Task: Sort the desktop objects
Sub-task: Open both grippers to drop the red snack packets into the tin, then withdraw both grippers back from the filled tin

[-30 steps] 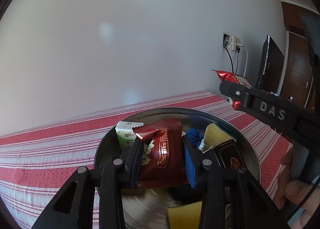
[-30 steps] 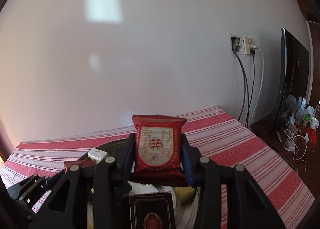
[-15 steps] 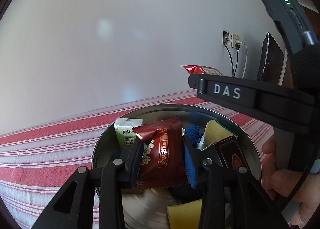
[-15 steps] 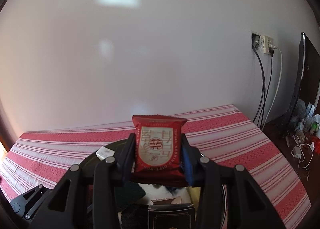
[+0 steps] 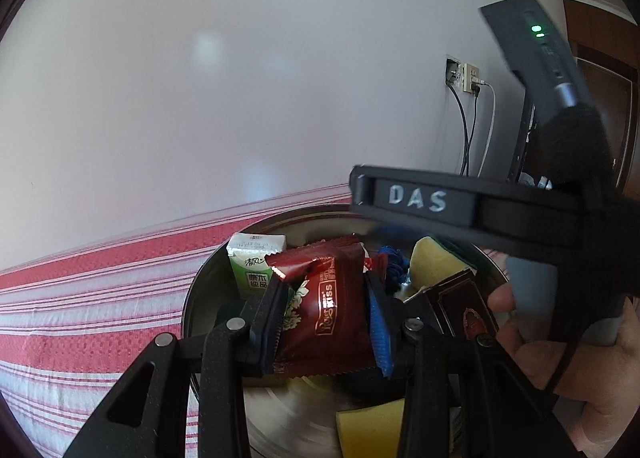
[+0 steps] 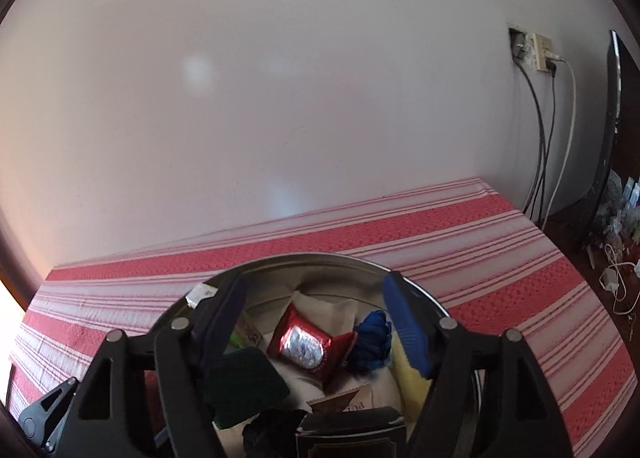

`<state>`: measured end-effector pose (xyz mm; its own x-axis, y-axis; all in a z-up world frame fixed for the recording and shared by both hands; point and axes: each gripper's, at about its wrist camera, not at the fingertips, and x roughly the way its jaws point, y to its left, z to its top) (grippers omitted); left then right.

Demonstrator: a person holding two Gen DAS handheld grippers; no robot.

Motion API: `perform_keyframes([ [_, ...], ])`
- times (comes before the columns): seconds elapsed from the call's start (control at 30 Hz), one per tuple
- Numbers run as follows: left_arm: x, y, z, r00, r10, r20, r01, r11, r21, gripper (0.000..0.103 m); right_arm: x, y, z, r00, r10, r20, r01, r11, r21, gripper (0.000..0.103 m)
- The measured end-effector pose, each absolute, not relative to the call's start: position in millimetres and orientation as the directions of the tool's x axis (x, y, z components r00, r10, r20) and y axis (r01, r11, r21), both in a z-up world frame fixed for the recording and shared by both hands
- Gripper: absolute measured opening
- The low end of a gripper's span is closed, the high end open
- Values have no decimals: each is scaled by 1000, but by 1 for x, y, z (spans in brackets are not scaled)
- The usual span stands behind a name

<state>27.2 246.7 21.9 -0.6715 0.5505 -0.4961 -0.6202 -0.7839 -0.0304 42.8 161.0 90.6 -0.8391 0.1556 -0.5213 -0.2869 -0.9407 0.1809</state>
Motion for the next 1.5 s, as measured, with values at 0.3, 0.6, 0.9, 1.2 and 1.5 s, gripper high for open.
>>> perform_keyframes([
  [0.3,28,262,20,-677,533,-507,-611,-791,-16,40,111,189,105,-888,257,-381,-389,-862,324,98],
  [0.6,11,283,9,-676,464,-572,-577,-816,19,41,144,191,104,-853,340,-397,-481,-807,342,99],
  [0.9,9,273,7,-664,481,-573,-578,-816,-16,89,155,192,89,-836,341,-431,-513,-765,389,103],
  [1.2,8,253,17,-732,423,-534,-525,-850,46,89,162,160,96,-798,455,-395,-540,-831,134,102],
  [1.5,-4,198,23,-821,321,-472,-397,-915,69,95,146,105,89,-783,492,-382,-428,-870,-244,52],
])
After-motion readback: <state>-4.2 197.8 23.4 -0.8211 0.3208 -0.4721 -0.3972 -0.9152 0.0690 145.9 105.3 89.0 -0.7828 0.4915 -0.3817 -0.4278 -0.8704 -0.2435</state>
